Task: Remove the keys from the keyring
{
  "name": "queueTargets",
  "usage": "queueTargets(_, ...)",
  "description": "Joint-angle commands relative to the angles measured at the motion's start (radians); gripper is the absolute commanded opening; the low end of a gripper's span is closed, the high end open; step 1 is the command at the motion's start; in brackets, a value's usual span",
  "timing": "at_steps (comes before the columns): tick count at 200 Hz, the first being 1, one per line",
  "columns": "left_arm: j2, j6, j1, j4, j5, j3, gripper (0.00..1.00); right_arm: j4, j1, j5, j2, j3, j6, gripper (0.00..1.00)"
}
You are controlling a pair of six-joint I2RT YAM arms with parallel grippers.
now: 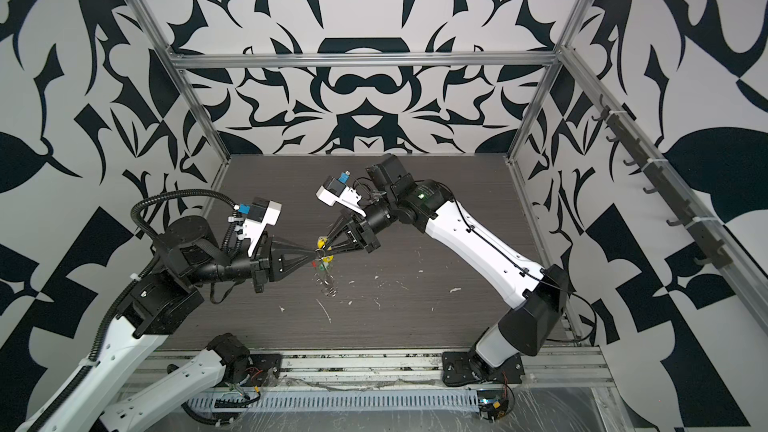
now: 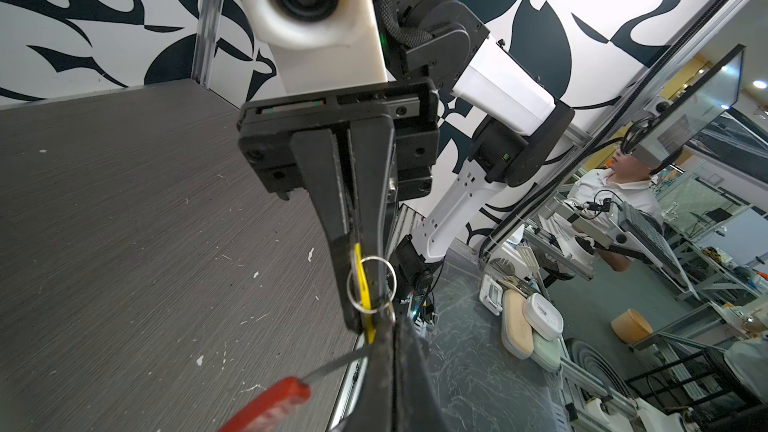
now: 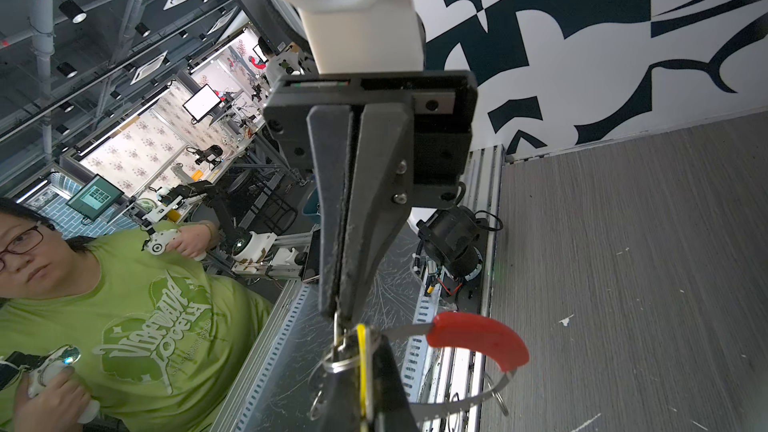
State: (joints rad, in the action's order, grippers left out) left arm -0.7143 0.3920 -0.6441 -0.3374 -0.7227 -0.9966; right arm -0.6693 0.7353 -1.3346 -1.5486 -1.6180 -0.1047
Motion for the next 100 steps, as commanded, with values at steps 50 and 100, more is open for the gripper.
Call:
queueTargets(50, 0.023, -0.027, -0.020, -0.083, -0.174, -0.029, 0.00, 0.119, -0.039, -0.001, -0.045, -0.073, 0.065, 0.00)
queueTargets(100, 0.055, -0.039, -0.019, -0.070, -0.181, -0.037, 0.00, 0.231, -0.039, -0.061, -0.061, -0.003, 0.159, 0.00)
